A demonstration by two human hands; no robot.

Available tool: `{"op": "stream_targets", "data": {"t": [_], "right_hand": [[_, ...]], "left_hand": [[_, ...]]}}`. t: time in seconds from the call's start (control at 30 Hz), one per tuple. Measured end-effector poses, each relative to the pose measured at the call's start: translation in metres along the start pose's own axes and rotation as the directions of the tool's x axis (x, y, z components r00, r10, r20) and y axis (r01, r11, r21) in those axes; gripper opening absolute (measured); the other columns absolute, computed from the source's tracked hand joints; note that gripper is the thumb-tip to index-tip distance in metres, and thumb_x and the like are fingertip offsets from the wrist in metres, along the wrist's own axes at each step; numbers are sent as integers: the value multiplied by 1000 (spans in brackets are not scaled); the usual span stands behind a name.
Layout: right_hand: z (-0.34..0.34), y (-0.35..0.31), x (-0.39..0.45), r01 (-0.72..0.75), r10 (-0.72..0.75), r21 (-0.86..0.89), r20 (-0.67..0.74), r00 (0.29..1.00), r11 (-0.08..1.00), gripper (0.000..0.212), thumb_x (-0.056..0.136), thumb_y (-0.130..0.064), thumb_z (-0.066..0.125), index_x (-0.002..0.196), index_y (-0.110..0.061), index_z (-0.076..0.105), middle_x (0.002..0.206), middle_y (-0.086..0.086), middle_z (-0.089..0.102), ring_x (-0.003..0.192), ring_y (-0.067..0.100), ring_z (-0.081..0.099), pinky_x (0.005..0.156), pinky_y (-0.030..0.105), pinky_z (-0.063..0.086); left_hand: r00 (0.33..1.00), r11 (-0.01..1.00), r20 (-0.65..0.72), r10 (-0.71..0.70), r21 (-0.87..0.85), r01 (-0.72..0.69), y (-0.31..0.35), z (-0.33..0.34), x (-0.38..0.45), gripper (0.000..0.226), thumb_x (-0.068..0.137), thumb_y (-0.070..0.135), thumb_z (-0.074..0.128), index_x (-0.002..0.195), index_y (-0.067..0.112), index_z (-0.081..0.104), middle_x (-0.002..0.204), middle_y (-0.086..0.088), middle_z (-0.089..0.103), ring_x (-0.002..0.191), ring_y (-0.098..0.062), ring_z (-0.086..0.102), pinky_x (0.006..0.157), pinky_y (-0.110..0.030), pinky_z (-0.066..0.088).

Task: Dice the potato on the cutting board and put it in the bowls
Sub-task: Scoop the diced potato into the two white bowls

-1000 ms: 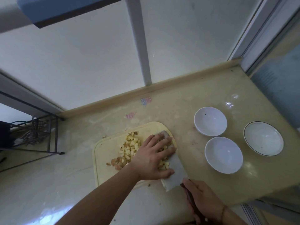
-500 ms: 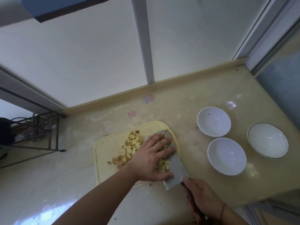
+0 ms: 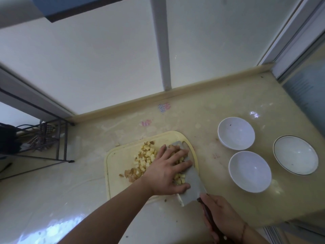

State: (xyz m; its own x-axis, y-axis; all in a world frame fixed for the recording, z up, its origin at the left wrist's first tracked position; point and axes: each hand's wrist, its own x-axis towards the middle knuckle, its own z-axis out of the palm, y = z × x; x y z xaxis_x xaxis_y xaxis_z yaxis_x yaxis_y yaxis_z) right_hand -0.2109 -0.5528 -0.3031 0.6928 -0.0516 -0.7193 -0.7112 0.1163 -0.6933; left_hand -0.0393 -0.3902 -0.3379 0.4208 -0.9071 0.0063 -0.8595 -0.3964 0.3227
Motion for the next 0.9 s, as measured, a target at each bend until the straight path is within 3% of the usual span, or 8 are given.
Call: {"op": "stream_targets", "data": {"t": [0.13,0.27,0.37,0.47,0.57,0.7,0.9], "right_hand": [[-3,-8,-9,39,-39,-9,-14,999,999,55,108,-25,41,55,-9,50,41,20,50,24,21,42,34,19,32],[-20,-17,-31,81,-83,-23,-136,987,996,62,107,-23,42,47,-8,51,39,18,50,27,21,43,36,21,35],[-41,-25,-49,28,-10,75,-241,971,997,64,105,-35,49,49,-4,50,39,19,47,26,22,40,34,21,33],[-65,-28,-61,-16,59,140,-308,950,990,64,105,-30,45,48,-2,50,39,20,46,25,21,40,33,19,31],[-82,-30,-65,-41,94,173,-315,944,984,68,106,-35,41,46,-3,50,40,20,46,27,22,41,34,23,32],[-94,-38,-62,-79,141,224,-277,950,971,63,107,-35,37,59,3,51,42,19,45,26,21,41,32,20,32],[-99,-46,-53,-121,217,375,-224,950,919,57,105,-37,42,63,1,50,44,18,44,24,20,39,32,18,31]], "left_hand": [[998,999,-45,42,-13,-43,3,-6,9,70,83,69,62,139,28,56,153,-3,43,146,-30,32,113,-61,28],[980,985,-103,170,-6,-171,20,-28,44,69,82,66,65,137,24,59,151,-6,47,143,-32,35,116,-55,26],[952,957,-106,286,-8,-289,40,-38,86,68,82,65,66,136,24,61,150,-8,48,141,-33,37,116,-51,25],[929,930,-56,365,-32,-367,60,-35,126,67,82,62,68,136,24,60,150,-7,48,141,-32,36,115,-49,27],[912,909,-10,411,-77,-410,69,-24,155,65,81,59,72,134,24,61,149,-6,48,141,-32,36,115,-48,29],[906,902,53,420,-137,-410,67,-11,174,64,83,60,66,136,26,59,151,-5,46,143,-29,35,116,-51,28],[890,869,61,451,-259,-423,59,-3,193,55,87,52,66,131,20,65,147,-10,52,139,-26,43,116,-44,31]]}}
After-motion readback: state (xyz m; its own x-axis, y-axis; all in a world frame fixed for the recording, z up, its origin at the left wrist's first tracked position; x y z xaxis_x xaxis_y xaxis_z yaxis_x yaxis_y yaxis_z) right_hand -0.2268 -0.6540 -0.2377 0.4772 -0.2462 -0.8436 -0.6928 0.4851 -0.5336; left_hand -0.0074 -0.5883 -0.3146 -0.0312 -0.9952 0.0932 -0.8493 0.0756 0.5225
